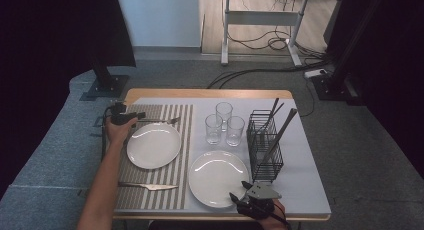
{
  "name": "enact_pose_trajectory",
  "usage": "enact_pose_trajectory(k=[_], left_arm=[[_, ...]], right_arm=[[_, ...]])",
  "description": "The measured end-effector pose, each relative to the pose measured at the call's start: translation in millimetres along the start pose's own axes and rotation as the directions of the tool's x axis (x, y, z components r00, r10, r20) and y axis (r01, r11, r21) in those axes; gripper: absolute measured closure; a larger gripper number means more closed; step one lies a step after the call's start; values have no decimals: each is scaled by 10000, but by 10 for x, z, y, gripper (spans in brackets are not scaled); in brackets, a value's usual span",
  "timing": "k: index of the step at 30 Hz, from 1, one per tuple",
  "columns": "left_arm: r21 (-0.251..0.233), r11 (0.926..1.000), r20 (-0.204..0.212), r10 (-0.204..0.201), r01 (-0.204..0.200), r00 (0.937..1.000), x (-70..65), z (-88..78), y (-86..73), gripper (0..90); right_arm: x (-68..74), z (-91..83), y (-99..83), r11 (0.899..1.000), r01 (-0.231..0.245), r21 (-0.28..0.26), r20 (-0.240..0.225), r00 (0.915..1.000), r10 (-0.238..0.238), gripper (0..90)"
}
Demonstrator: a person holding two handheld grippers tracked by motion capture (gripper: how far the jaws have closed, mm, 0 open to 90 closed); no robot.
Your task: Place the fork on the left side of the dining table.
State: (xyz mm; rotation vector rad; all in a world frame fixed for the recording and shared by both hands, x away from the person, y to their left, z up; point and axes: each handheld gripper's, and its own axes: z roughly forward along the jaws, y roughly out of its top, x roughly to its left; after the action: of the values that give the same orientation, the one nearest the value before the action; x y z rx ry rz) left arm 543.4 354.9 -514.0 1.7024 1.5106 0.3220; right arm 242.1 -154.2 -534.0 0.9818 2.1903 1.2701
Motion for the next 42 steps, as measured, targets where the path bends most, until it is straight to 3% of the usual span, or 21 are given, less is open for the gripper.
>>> enact_pose_trajectory(k=[8,21,26,42], left_arm=[[70,10000,-440,33,-30,9990,16,-2,2,457],[125,9999,-577,27,-20,9983,13,30,-1,462],[187,9998,-929,46,-29,9957,17,49,0,468],[139,9999,-1010,-5,19,9949,22,74,3,468]], right_arm=[[-1,2,1,10000,1,-3,7,10000,-1,388],[-3,3,0,10000,-18,-5,-3,10000,18,388],[-3,2,0,10000,-50,-2,-1,10000,50,388],[-9,4,1,10000,-59,-17,-16,10000,59,388]])
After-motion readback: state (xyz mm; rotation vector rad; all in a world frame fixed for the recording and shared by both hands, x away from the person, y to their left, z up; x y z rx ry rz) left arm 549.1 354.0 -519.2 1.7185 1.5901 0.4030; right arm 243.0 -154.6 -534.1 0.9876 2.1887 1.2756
